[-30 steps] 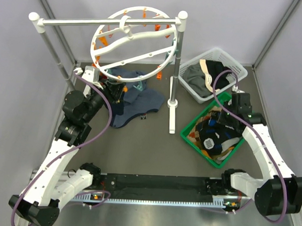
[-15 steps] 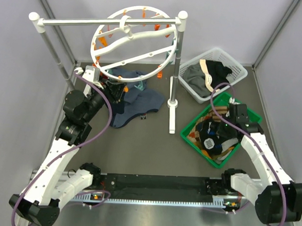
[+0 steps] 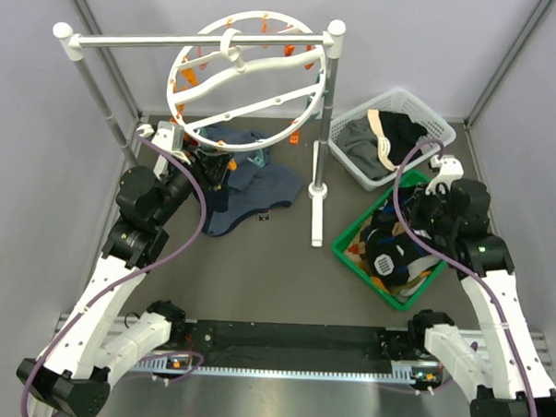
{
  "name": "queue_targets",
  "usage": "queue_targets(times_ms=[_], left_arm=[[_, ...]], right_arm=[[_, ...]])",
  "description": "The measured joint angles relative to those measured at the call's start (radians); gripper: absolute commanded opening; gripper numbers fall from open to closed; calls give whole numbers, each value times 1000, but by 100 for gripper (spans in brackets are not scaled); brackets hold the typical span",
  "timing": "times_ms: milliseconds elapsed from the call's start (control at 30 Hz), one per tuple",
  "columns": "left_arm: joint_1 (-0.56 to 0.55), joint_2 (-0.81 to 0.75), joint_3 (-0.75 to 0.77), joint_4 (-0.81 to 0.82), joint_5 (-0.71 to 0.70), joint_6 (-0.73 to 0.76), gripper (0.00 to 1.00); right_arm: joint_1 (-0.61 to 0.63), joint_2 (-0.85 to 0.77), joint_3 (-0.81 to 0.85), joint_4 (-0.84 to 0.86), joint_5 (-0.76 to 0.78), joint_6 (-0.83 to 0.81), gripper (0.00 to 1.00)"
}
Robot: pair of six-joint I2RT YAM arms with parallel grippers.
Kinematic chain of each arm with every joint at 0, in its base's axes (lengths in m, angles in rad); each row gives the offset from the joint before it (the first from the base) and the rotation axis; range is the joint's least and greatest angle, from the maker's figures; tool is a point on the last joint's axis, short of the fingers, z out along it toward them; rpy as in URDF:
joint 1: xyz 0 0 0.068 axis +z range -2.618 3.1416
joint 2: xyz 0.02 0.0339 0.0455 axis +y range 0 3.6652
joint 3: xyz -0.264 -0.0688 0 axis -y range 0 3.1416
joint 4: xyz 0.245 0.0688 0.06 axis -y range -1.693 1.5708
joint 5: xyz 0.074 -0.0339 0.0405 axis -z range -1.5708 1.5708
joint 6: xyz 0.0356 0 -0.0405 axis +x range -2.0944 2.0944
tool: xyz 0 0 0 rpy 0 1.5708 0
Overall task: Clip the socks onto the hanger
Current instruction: Pick up the sock from the bin, then clamp the sock onto the hanger.
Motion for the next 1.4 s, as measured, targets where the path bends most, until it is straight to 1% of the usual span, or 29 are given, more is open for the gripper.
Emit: queue_targets(times_ms=[133, 200, 233, 367, 433, 533, 633, 667, 767, 833, 900, 1133, 1400], left_arm=[[0, 0, 0, 0, 5, -4, 0], [0, 0, 0, 0, 12, -8, 0], [0, 1, 0, 0, 16, -11, 0], [0, 27, 32, -11, 42, -28, 0], [0, 38, 50, -23, 52, -33, 0], [0, 48, 80, -42, 67, -46, 0], [0, 48, 102, -56, 80, -61, 0], [0, 48, 108, -59, 84, -64, 0], [0, 51, 118, -59, 92, -76, 0], [0, 53, 118, -61, 98, -80, 0], [0, 56, 118, -62, 102, -83, 0], [0, 59, 118, -61, 113, -90, 0], [0, 59, 114, -50, 128, -109, 0]], right_arm=[[2, -18, 58, 49, -95, -72, 0], [2, -35, 92, 106, -173, -122, 0], [2, -38, 97, 113, -183, -128, 0], [8, -29, 164, 164, -313, -162, 0], [32, -12, 202, 194, -367, -166, 0], [124, 18, 248, 233, -409, -179, 0], [256, 57, 286, 262, -417, -201, 0], [317, 75, 296, 278, -416, -209, 0], [439, 122, 308, 306, -418, -226, 0], [518, 170, 309, 334, -415, -239, 0], [569, 214, 309, 357, -412, -243, 0], [686, 397, 308, 487, -397, -238, 0], [721, 549, 308, 628, -359, -205, 0]])
